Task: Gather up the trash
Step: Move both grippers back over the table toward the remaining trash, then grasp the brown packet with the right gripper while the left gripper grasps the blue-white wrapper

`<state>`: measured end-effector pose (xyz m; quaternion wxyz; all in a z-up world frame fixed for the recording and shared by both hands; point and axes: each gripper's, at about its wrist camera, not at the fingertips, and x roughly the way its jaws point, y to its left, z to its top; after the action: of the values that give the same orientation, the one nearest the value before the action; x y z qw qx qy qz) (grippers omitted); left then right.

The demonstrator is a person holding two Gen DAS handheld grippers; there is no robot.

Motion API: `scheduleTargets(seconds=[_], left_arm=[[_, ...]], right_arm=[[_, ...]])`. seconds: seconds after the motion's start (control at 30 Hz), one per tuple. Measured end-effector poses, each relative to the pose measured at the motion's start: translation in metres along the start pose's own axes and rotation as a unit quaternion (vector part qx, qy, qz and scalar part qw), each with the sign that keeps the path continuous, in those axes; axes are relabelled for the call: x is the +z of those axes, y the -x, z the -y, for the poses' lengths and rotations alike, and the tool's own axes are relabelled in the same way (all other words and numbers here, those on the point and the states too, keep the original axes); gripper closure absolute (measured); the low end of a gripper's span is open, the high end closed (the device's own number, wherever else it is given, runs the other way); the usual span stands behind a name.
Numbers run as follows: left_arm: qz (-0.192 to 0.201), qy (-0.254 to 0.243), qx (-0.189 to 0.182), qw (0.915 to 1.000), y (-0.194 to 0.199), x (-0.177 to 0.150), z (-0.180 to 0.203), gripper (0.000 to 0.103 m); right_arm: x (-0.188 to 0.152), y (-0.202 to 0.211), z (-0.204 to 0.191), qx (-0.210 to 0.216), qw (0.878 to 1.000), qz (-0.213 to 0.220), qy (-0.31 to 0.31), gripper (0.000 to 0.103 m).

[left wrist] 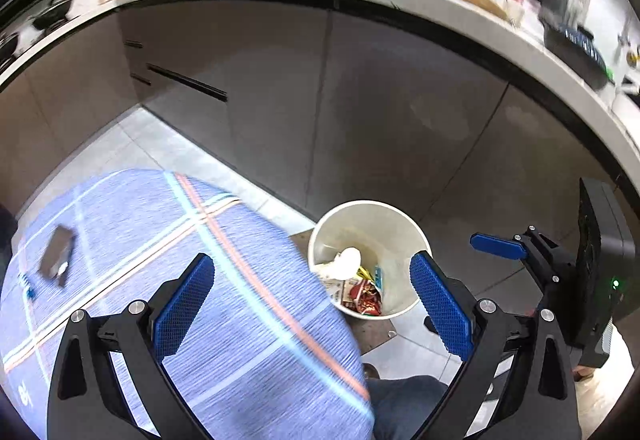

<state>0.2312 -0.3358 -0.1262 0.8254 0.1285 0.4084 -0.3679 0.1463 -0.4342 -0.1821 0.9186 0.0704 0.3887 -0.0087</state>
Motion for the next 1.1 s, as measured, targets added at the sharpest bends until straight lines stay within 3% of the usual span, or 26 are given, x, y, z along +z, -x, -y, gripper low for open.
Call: scheduleTargets(seconds=[0.3, 0.4, 0.57, 0.7, 0.8, 0.97, 1.1], left_arm=[[0.032, 0.081, 0.070, 0.9937, 0.078, -0.046, -0.098, 0.008], [0.031, 0.112, 0.099, 0.9883, 0.097, -0.065, -0.135, 0.008], [0.038, 0.195, 0.135, 0.9707, 0.124, -0.100, -0.213, 0.008], [0.051, 0.229, 0.158, 0.9593, 0.145, -0.122, -0.258, 0.009], [0.054, 0.245, 0.165, 0.9539, 0.151, -0.132, -0.288, 0.012], [0.045, 0.264, 0.156, 0.9506, 0.144, -0.139, -0.319, 0.023], [0.039, 0.272, 0.151, 0.9497, 0.133, -0.142, -0.341, 0.029]], right_arm=[[0.035, 0.007, -0.074, 0.031, 0.998, 0.007, 0.052, 0.003], [0.048, -0.002, -0.104, 0.052, 0.997, 0.000, 0.058, 0.003], [0.071, -0.025, -0.159, 0.078, 0.994, -0.017, 0.072, 0.003], [0.093, -0.054, -0.206, 0.096, 0.992, -0.027, 0.078, 0.004], [0.108, -0.083, -0.238, 0.100, 0.991, -0.038, 0.074, 0.010], [0.133, -0.140, -0.278, 0.094, 0.992, -0.068, 0.044, 0.018], [0.150, -0.188, -0.301, 0.079, 0.993, -0.090, 0.006, 0.018]])
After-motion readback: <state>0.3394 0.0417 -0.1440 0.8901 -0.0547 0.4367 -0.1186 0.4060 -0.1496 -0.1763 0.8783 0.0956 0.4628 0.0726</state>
